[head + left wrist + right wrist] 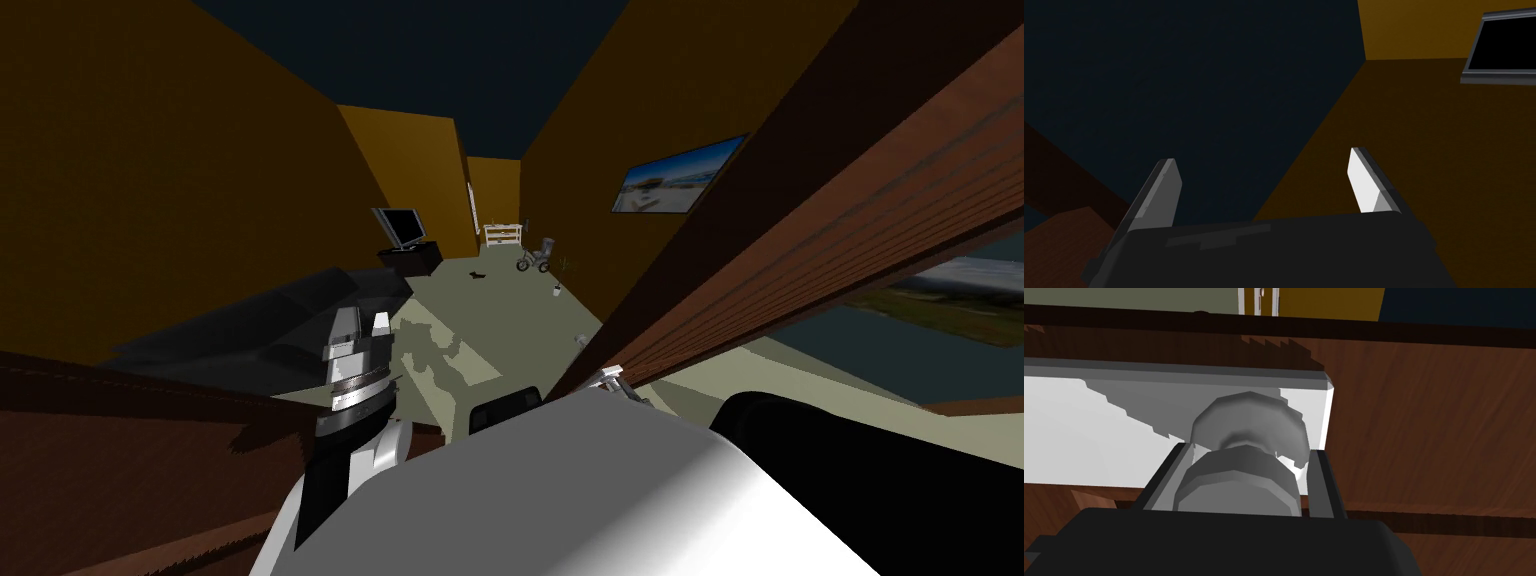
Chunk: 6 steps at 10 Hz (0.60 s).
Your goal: Pull the door open
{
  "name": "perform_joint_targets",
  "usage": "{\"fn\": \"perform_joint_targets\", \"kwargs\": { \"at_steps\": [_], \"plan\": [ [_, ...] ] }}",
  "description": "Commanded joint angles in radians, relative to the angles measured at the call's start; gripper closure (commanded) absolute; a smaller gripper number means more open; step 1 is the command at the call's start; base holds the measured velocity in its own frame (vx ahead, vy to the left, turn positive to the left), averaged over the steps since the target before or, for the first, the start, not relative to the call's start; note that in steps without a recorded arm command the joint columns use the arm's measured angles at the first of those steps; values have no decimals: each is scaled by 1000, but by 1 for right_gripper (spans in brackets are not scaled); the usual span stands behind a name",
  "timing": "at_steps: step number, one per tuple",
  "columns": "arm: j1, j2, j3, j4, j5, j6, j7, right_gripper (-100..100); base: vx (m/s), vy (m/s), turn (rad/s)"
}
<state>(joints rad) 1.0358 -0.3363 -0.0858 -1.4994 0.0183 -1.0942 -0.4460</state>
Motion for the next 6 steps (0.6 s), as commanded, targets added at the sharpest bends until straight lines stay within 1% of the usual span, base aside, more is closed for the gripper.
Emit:
{"fn": "perform_joint_targets", "kwargs": {
  "at_steps": [1, 5, 6],
  "plan": [
    [-1, -1, -1, -1, 0, -1, -1, 100, -32, 2, 9],
    [-1, -1, -1, -1, 0, -1, -1, 100, -10, -1, 0],
    [1, -5, 2, 9, 5, -9, -1, 100, -114, -24, 168]
  ]
}}
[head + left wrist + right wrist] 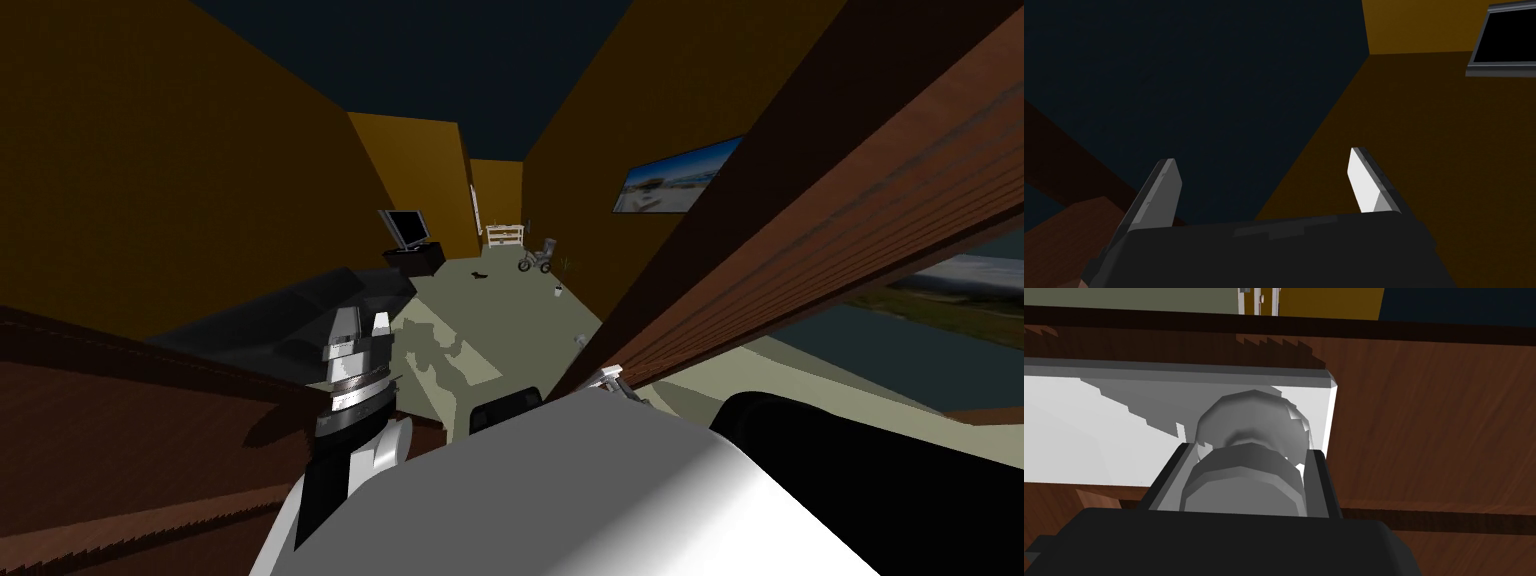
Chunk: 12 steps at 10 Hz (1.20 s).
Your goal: Pull the door open
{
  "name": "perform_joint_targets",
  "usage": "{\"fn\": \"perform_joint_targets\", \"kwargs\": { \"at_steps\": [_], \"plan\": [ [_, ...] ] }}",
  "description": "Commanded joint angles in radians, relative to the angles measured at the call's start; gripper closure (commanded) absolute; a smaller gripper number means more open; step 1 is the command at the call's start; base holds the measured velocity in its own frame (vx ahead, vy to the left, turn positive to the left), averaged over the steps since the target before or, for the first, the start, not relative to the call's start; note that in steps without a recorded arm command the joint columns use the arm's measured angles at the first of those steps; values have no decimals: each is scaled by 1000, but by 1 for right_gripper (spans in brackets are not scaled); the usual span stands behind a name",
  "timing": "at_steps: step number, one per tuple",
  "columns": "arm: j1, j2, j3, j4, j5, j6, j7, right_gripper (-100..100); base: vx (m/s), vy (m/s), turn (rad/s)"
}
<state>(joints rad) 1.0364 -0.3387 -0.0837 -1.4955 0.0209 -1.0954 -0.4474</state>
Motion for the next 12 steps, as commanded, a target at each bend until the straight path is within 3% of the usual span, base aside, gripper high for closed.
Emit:
{"fn": "perform_joint_targets", "kwargs": {
  "at_steps": [1, 9, 11, 12],
  "plan": [
    [0, -4, 0, 7, 3, -11, 0, 100, -161, -44, 152],
    [5, -34, -1, 49, 22, -78, -7, 100, -195, -29, 126],
    [6, -40, -1, 56, 26, -90, -8, 100, -206, -30, 97],
    [4, -37, 4, 57, 27, -83, -8, 100, -87, -9, 10]
  ]
}}
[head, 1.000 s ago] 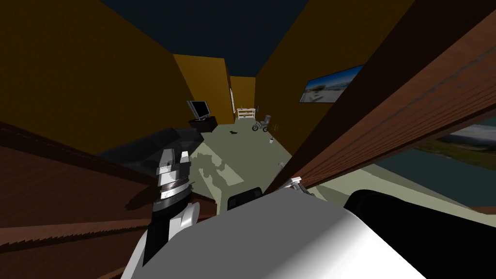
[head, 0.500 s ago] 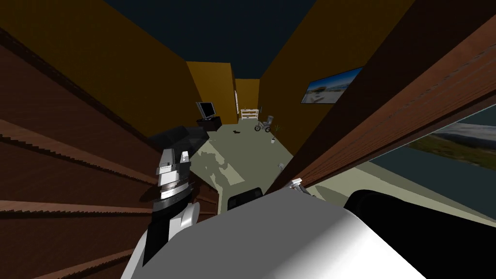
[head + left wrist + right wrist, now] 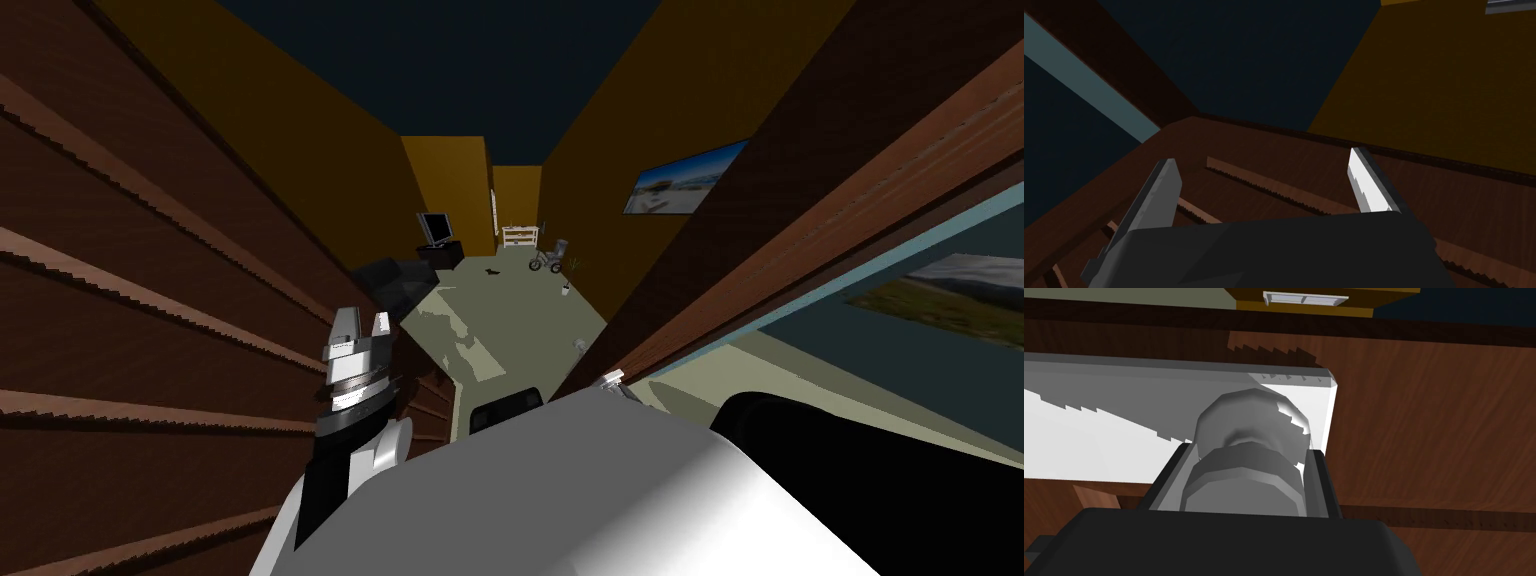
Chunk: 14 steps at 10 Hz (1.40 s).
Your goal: Pull the door open
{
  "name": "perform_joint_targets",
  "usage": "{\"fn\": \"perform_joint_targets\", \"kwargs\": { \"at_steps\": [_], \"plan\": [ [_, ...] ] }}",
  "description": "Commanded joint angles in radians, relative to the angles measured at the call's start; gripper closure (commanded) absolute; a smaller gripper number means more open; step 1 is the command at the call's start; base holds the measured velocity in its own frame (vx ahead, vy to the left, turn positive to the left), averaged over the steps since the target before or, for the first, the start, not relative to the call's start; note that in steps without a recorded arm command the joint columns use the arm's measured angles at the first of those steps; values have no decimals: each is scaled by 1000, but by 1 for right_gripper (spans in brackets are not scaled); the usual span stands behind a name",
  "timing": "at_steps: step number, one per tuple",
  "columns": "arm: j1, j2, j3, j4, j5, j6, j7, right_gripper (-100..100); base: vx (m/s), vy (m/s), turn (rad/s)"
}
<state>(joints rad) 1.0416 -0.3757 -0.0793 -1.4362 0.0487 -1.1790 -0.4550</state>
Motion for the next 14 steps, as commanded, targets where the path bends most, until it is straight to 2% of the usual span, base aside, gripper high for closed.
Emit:
{"fn": "perform_joint_targets", "kwargs": {
  "at_steps": [1, 3, 5, 11, 12, 13, 14],
  "plan": [
    [-9, -12, -2, 9, 1, -5, -8, 100, -125, -42, 207],
    [-23, -30, -6, 24, 2, -13, -20, 100, -212, -41, 271],
    [-34, -44, -9, 35, 2, -20, -29, 100, -184, -6, 127],
    [-66, -85, -17, 69, 5, -39, -56, 100, -215, -6, 68],
    [-70, -91, -19, 73, 5, -41, -60, 100, -214, -18, 46],
    [-69, -85, -13, 71, 8, -34, -56, 100, -94, -10, 1],
    [-80, -95, -17, 85, 6, -35, -64, 100, -175, -34, 211]
  ]
}}
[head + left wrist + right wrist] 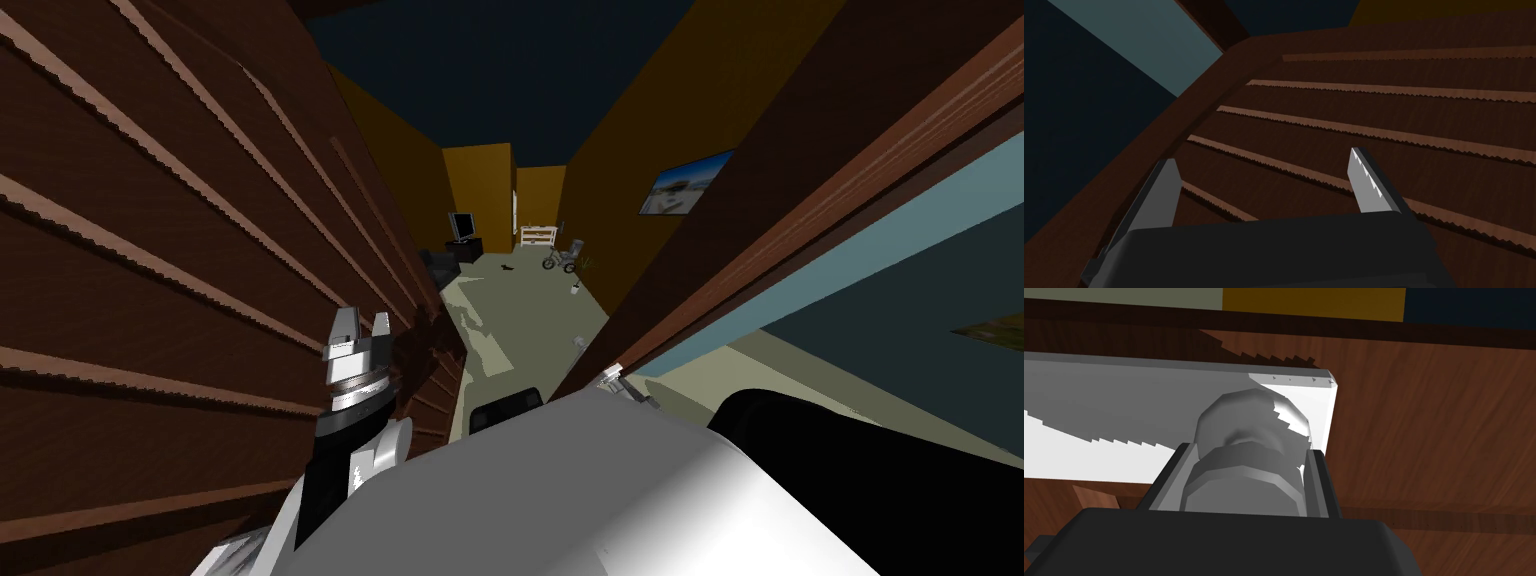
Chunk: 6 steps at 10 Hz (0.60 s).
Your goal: Pull the door open
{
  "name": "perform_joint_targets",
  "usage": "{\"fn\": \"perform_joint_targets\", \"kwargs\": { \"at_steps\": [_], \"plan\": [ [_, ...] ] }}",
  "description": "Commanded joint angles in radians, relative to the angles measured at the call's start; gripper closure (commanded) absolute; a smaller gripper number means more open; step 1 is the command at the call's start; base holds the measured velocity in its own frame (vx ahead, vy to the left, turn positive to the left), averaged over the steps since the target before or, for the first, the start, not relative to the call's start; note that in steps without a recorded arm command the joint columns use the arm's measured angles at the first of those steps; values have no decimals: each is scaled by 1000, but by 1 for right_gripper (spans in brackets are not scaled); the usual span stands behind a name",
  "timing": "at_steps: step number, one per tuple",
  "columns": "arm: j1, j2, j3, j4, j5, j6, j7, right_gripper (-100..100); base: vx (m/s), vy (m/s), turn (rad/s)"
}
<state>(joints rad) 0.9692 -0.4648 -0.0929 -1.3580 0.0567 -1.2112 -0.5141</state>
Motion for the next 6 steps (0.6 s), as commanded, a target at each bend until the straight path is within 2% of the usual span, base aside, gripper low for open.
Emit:
{"fn": "perform_joint_targets", "kwargs": {
  "at_steps": [1, 3, 6],
  "plan": [
    [-16, -13, -5, 15, -3, -5, -10, 100, -240, -34, 301],
    [-29, -25, -9, 29, -5, -8, -19, 100, -208, -32, 176],
    [-51, -44, -15, 51, -7, -13, -35, 100, -196, 17, 135]
  ]
}}
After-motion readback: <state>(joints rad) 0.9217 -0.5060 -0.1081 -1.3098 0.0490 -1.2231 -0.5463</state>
